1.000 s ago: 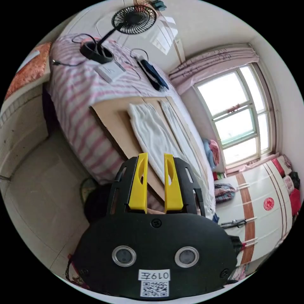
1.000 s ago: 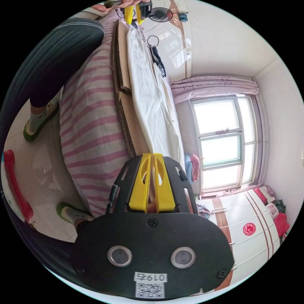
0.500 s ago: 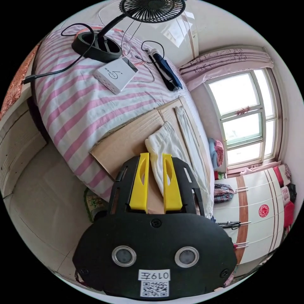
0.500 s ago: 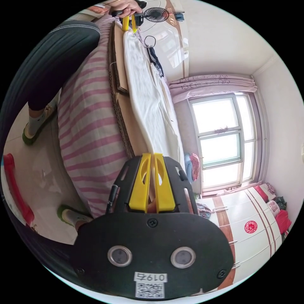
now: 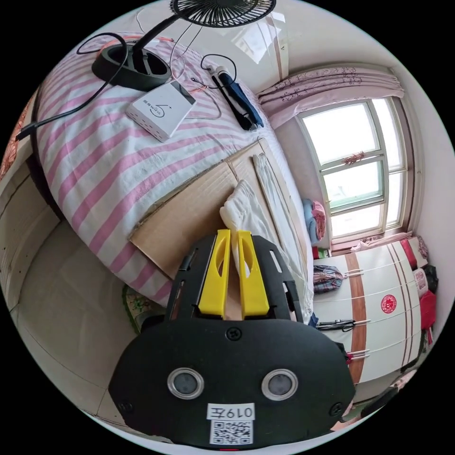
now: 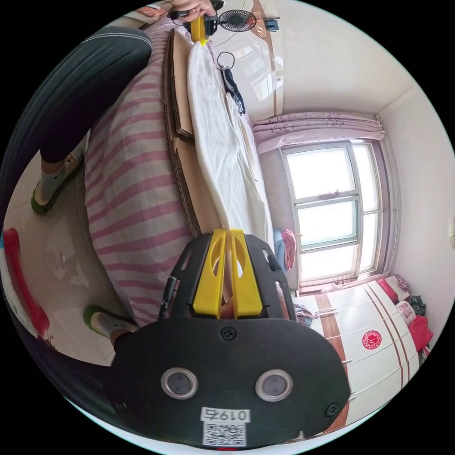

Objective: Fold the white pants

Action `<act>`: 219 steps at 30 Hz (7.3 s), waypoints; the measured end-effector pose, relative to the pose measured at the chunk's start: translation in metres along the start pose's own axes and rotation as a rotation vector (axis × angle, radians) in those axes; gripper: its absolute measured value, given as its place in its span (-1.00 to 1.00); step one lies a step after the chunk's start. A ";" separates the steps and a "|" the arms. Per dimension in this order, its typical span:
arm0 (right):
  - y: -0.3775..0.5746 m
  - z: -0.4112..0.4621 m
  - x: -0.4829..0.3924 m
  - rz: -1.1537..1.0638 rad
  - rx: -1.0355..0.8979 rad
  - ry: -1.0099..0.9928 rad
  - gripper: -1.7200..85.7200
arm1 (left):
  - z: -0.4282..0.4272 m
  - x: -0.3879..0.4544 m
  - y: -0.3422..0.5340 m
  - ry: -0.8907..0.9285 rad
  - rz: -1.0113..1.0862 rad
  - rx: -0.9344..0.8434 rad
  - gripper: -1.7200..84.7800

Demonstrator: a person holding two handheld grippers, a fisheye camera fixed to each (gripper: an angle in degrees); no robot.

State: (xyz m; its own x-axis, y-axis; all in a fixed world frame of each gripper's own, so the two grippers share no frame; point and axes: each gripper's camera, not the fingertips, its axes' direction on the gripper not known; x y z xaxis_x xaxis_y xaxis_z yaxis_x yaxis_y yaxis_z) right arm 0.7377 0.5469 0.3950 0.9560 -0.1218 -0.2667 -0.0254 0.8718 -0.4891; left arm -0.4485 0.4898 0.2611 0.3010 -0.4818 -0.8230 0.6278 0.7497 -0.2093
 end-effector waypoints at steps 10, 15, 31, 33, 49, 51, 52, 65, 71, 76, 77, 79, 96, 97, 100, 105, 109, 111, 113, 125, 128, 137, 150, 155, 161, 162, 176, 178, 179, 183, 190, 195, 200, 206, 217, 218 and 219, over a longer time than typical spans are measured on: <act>-0.012 0.000 0.007 -0.046 0.000 0.001 -0.97 | -0.012 -0.036 0.013 -0.087 0.048 0.033 -0.93; -0.014 -0.002 0.019 -0.053 -0.002 -0.012 -0.94 | -0.013 -0.048 0.007 -0.067 0.040 0.052 -0.94; 0.055 0.038 0.039 -0.213 -0.232 0.083 -0.96 | -0.006 -0.065 -0.020 -0.091 0.018 0.024 -0.93; 0.051 0.031 0.045 -0.200 -0.233 0.048 -0.96 | -0.006 -0.063 -0.023 -0.104 0.029 0.031 -0.92; 0.107 0.087 0.077 -0.226 -0.387 0.144 -0.94 | 0.015 -0.051 -0.061 -0.214 0.121 -0.001 -0.92; 0.104 0.082 0.078 -0.228 -0.392 0.114 -0.96 | 0.017 -0.045 -0.066 -0.246 0.148 -0.001 -0.92; 0.103 0.081 0.077 -0.226 -0.391 0.112 -0.97 | 0.020 -0.041 -0.070 -0.273 0.167 -0.005 -0.92; 0.086 0.069 0.061 -0.214 -0.381 0.163 -0.97 | 0.032 -0.038 -0.120 -0.302 0.161 -0.060 -0.80; 0.072 0.060 0.055 -0.199 -0.418 0.154 -0.97 | 0.018 0.011 -0.163 -0.281 0.372 0.034 -0.73; 0.052 0.054 0.056 -0.126 -0.448 0.116 -0.98 | 0.095 0.053 -0.243 -0.339 0.562 -0.304 -0.68; 0.047 0.052 0.061 -0.081 -0.455 0.083 -0.98 | 0.102 0.053 -0.252 -0.333 0.569 -0.333 -0.67; 0.040 0.048 0.062 -0.060 -0.466 0.062 -0.98 | 0.125 0.052 -0.284 -0.279 0.583 -0.447 -0.63; -0.043 -0.004 0.033 -0.057 -0.547 0.076 -0.98 | 0.195 0.070 -0.348 -0.144 0.677 -0.733 -0.70; -0.046 -0.007 0.033 -0.057 -0.547 0.077 -0.98 | 0.196 0.072 -0.348 -0.175 0.683 -0.721 -0.72; -0.061 -0.021 0.027 -0.066 -0.550 0.082 -0.98 | 0.194 0.076 -0.351 -0.187 0.683 -0.701 -0.78; -0.088 -0.054 0.018 -0.066 -0.546 0.093 -0.98 | 0.174 0.087 -0.356 -0.216 0.671 -0.613 -0.84; -0.108 -0.076 0.014 -0.066 -0.545 0.099 -0.98 | 0.168 0.099 -0.352 -0.346 0.672 -0.573 -0.88; -0.122 -0.093 0.012 -0.071 -0.545 0.108 -0.98 | 0.164 0.105 -0.350 -0.348 0.663 -0.537 -0.89; -0.131 -0.106 0.011 -0.070 -0.542 0.112 -0.98 | 0.162 0.110 -0.344 -0.385 0.662 -0.526 -0.89; -0.192 -0.217 0.044 0.111 -0.508 0.162 -0.98 | 0.085 0.180 -0.264 -0.341 0.832 -0.257 -0.89; -0.204 -0.253 0.068 0.228 -0.512 0.221 -0.98 | 0.076 0.220 -0.205 -0.515 0.997 -0.122 -0.92; -0.269 -0.358 0.197 0.803 -0.229 -0.087 -0.98 | 0.087 0.310 -0.098 -0.087 1.137 -0.007 -0.94; -0.402 -0.323 0.409 0.995 0.194 -0.762 -0.84 | 0.261 0.494 0.089 0.322 1.412 -0.403 -0.94; -0.489 -0.259 0.461 0.815 0.083 -0.791 -0.79 | 0.301 0.515 0.121 0.244 1.471 -0.396 -0.94; -0.610 -0.148 0.482 0.618 -0.099 -0.867 -0.79 | 0.340 0.538 0.132 0.268 1.426 -0.526 -0.94; -0.630 -0.127 0.487 0.601 -0.122 -0.886 -0.80 | 0.345 0.544 0.134 0.264 1.430 -0.536 -0.94; -0.780 -0.018 0.544 0.409 -0.238 -1.028 -0.75 | 0.417 0.671 0.009 0.181 1.440 -0.392 -0.94; -0.796 -0.013 0.552 0.381 -0.233 -1.058 -0.74 | 0.465 0.716 -0.023 0.131 1.561 -0.330 -0.93; -0.807 -0.009 0.557 0.353 -0.244 -1.069 -0.74 | 0.481 0.727 -0.032 0.142 1.582 -0.356 -0.93; -0.844 -0.001 0.575 0.275 -0.236 -1.154 -0.73 | 0.604 0.793 -0.059 -0.034 1.742 -0.492 -0.91; -0.900 0.015 0.604 0.179 -0.252 -1.258 -0.71 | 0.775 0.859 -0.080 -0.129 1.758 -0.860 -0.81; -0.931 0.033 0.634 0.189 -0.248 -1.317 -0.76 | 0.835 0.890 -0.095 -0.115 1.747 -0.918 -0.81; -0.952 0.046 0.659 0.221 -0.230 -1.394 -0.77 | 0.880 0.912 -0.108 -0.082 1.693 -1.084 -0.81; -0.980 0.068 0.684 0.259 -0.280 -1.490 -0.79 | 0.917 0.935 -0.119 -0.101 1.679 -1.084 -0.83; -1.023 0.061 0.704 0.184 -0.197 -1.749 -0.80 | 0.961 0.962 -0.128 -0.056 1.685 -1.173 -0.94; -1.024 0.062 0.706 0.199 -0.206 -1.727 -0.82 | 0.963 0.963 -0.130 -0.051 1.681 -1.174 -0.94; -1.026 0.060 0.707 0.201 -0.199 -1.704 -0.86 | 0.966 0.964 -0.132 -0.041 1.673 -1.178 -0.94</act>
State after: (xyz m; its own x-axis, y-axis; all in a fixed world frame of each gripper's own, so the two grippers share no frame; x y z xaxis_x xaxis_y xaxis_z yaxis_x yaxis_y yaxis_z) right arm 1.4573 -0.4057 0.7582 0.1392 0.6870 0.7132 -0.0812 0.7257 -0.6832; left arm 0.4521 -0.5120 0.0061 -0.0050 0.8484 -0.5294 -0.8852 0.2425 0.3969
